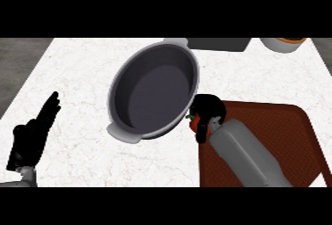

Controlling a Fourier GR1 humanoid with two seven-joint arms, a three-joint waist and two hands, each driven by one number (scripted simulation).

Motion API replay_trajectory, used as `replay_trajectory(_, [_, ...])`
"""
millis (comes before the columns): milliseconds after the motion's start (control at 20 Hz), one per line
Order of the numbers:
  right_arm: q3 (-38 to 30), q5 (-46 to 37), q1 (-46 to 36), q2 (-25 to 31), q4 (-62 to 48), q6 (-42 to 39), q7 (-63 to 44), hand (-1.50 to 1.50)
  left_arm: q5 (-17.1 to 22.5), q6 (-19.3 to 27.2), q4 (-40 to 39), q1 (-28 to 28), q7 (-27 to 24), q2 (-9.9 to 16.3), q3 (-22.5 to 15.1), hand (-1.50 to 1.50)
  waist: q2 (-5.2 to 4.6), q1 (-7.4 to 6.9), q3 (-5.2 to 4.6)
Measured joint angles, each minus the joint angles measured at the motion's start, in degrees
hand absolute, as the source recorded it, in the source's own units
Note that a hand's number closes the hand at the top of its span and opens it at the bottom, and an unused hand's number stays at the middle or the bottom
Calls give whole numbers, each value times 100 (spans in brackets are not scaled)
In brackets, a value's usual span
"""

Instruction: Pick the bell pepper from the tray and place it in the pot

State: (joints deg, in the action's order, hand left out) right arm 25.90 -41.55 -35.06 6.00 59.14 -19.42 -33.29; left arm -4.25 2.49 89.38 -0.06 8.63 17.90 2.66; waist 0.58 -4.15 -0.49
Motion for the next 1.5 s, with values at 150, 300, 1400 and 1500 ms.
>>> replay_trajectory(150, [853, 172, -76, -229, 503, 155, -134, 150, -7, -56, -63, -142, -5, -23, -73, 0, -18, -169, 12])
replay_trajectory(300, [1739, 291, -255, -416, 930, 528, -617, 150, -38, -65, -122, -228, 33, -11, -84, 0, -39, -220, 30])
replay_trajectory(1400, [2866, -642, -2794, -531, 2629, 2652, -3192, 150, -84, 36, -137, 8, -87, 5, 161, 0, -27, 92, 47])
replay_trajectory(1500, [2716, -649, -2890, -535, 2513, 2801, -3139, 150, -67, 32, -177, -15, -106, 9, 204, 0, -40, 137, 46])
